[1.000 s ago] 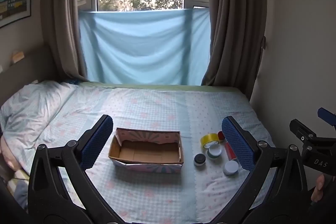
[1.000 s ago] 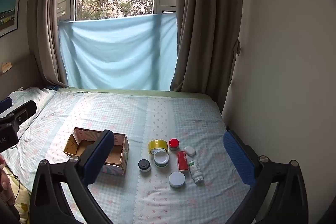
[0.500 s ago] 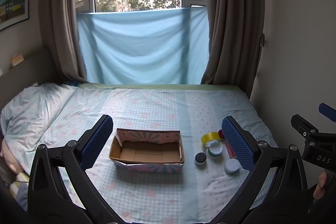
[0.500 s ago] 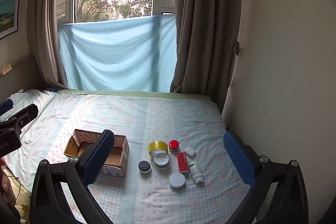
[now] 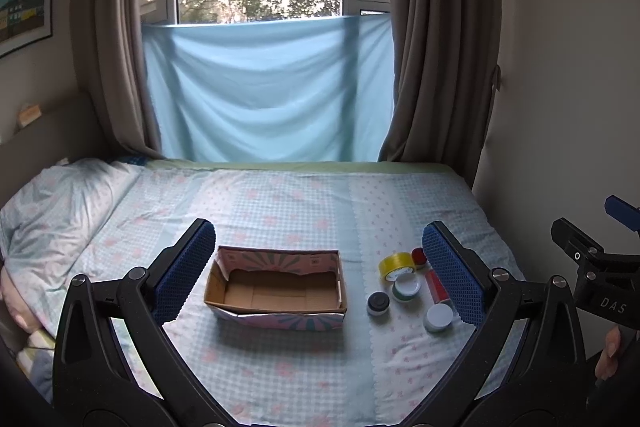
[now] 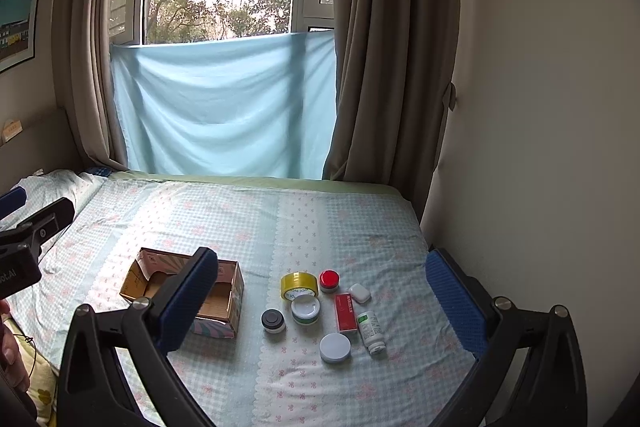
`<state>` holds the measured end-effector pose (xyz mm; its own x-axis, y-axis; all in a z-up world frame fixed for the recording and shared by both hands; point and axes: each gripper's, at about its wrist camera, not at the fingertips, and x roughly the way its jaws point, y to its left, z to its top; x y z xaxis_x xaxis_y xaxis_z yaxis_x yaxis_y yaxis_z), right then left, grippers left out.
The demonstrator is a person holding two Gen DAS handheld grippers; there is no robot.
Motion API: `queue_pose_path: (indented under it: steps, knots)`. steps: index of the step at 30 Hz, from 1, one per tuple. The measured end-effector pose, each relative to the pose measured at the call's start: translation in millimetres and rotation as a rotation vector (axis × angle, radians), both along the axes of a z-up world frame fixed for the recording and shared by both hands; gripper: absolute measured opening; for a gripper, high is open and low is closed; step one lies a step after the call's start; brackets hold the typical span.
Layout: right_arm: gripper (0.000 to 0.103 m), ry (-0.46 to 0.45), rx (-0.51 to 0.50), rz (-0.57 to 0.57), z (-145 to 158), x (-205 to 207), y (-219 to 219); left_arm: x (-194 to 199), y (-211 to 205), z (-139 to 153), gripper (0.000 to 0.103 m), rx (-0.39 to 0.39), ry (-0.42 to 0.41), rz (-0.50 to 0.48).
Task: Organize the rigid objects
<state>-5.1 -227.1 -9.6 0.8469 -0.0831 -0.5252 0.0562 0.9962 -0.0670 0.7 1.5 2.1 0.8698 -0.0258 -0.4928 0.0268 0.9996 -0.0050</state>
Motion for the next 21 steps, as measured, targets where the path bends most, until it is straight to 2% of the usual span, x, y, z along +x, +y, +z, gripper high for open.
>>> queue_pose_path:
  steps: [21]
  knots:
    - [0.103, -0.003, 0.004, 0.007, -2.0, -0.4, -3.0, 1.6, 1.5, -1.1, 0.103, -0.002, 0.002, -0.001]
